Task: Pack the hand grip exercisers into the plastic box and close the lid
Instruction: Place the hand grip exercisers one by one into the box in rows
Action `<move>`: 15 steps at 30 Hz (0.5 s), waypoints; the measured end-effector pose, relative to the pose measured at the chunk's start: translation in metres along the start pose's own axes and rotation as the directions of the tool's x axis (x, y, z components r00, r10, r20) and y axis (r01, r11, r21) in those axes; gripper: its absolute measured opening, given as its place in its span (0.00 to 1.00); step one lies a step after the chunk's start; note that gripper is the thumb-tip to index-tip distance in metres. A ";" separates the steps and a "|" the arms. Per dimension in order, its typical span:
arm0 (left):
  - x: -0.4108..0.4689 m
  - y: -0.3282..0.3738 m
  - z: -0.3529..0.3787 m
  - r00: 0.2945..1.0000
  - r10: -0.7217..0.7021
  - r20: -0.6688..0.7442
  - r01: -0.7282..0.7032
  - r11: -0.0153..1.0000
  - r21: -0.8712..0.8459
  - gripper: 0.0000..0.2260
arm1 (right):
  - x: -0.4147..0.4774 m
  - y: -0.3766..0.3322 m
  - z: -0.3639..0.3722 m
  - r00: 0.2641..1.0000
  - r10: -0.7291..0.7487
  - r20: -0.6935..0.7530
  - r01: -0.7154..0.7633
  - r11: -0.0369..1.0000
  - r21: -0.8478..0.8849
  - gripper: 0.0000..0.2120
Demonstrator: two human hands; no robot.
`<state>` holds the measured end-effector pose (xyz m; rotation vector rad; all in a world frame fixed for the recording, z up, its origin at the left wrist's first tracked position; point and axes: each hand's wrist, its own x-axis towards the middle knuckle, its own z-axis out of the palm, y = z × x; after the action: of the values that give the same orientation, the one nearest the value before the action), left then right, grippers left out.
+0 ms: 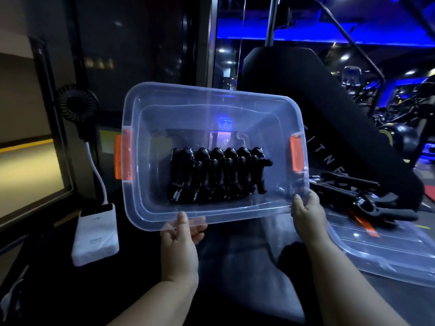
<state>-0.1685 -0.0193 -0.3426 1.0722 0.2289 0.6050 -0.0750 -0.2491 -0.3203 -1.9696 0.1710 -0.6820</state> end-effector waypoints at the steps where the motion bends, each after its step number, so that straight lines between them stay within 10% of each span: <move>1: -0.003 0.001 0.005 0.998 -0.056 0.015 0.057 0.998 -0.036 0.11 | 0.001 0.000 0.000 1.000 -0.004 0.000 0.004 1.000 0.015 0.14; 15: -0.021 -0.025 0.085 0.886 -0.385 0.258 0.410 0.911 -0.050 0.07 | 0.010 0.010 0.001 0.998 -0.043 0.043 0.038 0.994 0.099 0.14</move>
<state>-0.1376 -0.1037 -0.3267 0.9521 0.1935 0.1100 -0.0643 -0.2567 -0.3251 -1.8968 0.0692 -0.6596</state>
